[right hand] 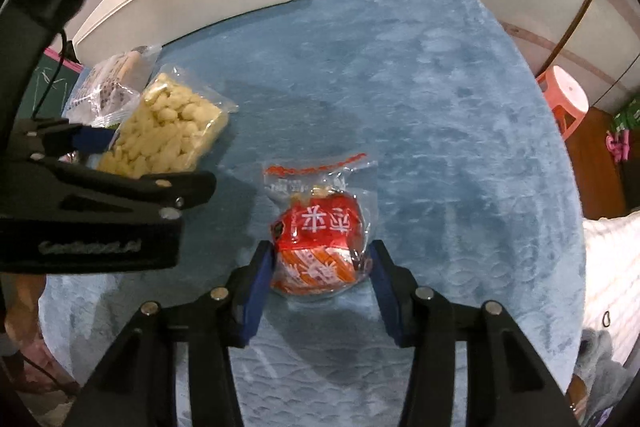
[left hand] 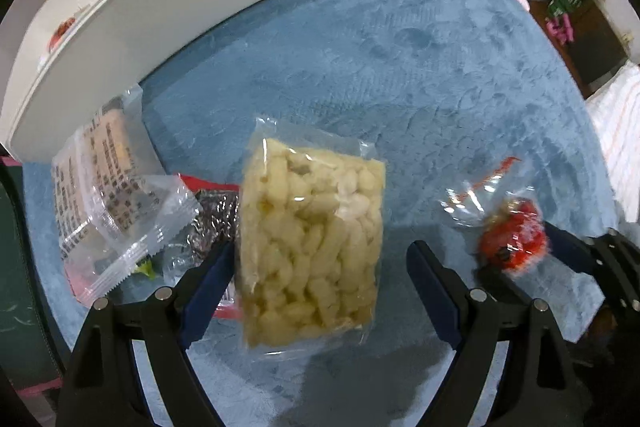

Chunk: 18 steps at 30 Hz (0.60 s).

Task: Organize snacks
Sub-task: 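Grasp the clear bag of pale puffs with the left gripper while the right grasps the red-and-white packet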

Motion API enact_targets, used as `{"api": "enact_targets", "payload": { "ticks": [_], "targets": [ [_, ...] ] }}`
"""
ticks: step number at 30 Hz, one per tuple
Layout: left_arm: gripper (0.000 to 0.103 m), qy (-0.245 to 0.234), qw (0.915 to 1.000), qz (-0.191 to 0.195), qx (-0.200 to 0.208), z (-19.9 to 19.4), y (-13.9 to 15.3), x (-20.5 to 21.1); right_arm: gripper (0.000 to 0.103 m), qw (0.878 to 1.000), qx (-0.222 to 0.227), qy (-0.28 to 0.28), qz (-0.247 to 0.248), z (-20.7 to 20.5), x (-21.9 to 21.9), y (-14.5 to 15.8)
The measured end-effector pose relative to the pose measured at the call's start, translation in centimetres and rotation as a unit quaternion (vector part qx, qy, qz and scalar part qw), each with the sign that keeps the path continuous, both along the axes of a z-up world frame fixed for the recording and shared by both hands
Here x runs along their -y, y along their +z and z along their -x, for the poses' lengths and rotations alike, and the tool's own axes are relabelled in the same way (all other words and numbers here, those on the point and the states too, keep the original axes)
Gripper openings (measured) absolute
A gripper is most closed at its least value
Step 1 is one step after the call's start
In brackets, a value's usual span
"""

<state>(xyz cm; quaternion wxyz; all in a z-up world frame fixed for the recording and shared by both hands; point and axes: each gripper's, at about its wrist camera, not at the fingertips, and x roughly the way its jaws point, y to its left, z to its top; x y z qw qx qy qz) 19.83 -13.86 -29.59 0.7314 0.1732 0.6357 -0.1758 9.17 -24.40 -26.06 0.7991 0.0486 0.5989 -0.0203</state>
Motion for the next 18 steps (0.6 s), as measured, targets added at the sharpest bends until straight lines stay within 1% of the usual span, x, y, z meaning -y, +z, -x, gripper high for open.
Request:
{"api": "enact_targets", "payload": {
  "ticks": [1,3,5,6,10,12,13,15,18],
  "targets": [
    [0.086,-0.004,0.9999,-0.009,0.006,0.1,-0.1,0.3,0.048,1.0,0.0,-0.001,0.004,0.1,0.1,-0.1],
    [0.077,-0.016,0.9988,-0.04,0.023,0.3,-0.3,1.2,0.048,1.0,0.0,-0.004,0.0,0.4,0.4,-0.2],
    [0.063,-0.029,0.9959,-0.075,0.041,0.5,-0.5,1.9,0.048,1.0,-0.001,-0.01,-0.006,0.6,0.8,-0.4],
    [0.062,-0.033,0.9955,-0.076,0.046,0.6,-0.3,2.1,0.048,1.0,-0.001,-0.013,-0.008,0.7,1.0,-0.4],
    [0.061,-0.029,0.9976,-0.053,0.033,1.1,0.4,1.6,0.048,1.0,0.002,-0.019,-0.008,0.7,1.3,-0.2],
    [0.061,-0.027,0.9979,-0.047,0.036,1.4,1.2,1.0,0.048,1.0,0.005,-0.02,-0.008,0.6,1.7,0.2],
    [0.061,-0.029,0.9977,-0.043,0.042,1.6,2.4,0.2,0.048,1.0,0.008,-0.021,-0.007,0.6,1.9,0.4],
    [0.061,-0.03,0.9977,-0.037,0.049,2.4,3.4,-0.1,0.048,1.0,0.012,-0.023,-0.007,0.7,1.9,0.9],
    [0.061,-0.021,0.9978,-0.017,0.061,2.8,5.9,-1.6,0.048,0.999,0.022,-0.024,-0.012,1.2,1.5,2.3]
  ]
}}
